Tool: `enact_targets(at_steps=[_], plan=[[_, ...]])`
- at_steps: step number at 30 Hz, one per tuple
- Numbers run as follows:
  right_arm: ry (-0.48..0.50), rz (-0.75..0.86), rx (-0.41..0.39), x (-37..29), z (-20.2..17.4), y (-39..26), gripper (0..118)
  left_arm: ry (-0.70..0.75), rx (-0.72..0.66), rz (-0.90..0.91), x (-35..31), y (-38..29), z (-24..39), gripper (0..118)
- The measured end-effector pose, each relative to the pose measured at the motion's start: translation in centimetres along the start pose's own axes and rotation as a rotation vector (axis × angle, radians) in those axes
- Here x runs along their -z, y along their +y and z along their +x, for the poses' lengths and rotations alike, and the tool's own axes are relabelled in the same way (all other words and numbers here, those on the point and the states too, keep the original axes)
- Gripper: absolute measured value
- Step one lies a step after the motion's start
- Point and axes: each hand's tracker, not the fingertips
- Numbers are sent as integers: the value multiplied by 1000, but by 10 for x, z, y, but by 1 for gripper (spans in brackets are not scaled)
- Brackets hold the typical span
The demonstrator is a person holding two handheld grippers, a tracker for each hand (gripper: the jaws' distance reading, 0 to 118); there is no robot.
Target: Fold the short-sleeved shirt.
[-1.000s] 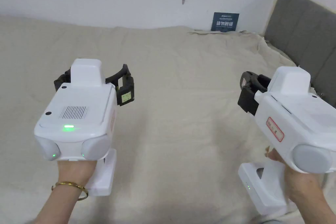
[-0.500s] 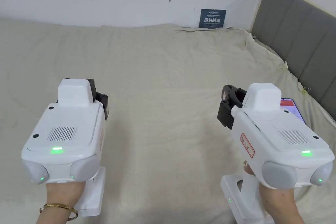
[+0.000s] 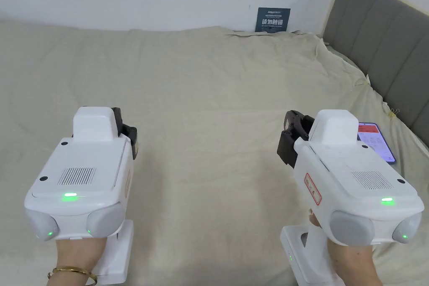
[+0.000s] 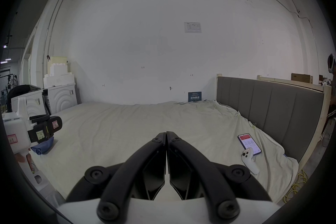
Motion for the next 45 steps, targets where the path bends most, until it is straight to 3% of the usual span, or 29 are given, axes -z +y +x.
enact_targets(at_steps=[18, 45], plan=[[1, 15, -66, -2, -13, 1, 0, 15, -7, 6, -5, 5, -11, 0], [-1, 23, -41, -7, -9, 1, 0, 0, 18, 11, -7, 8, -6, 0]])
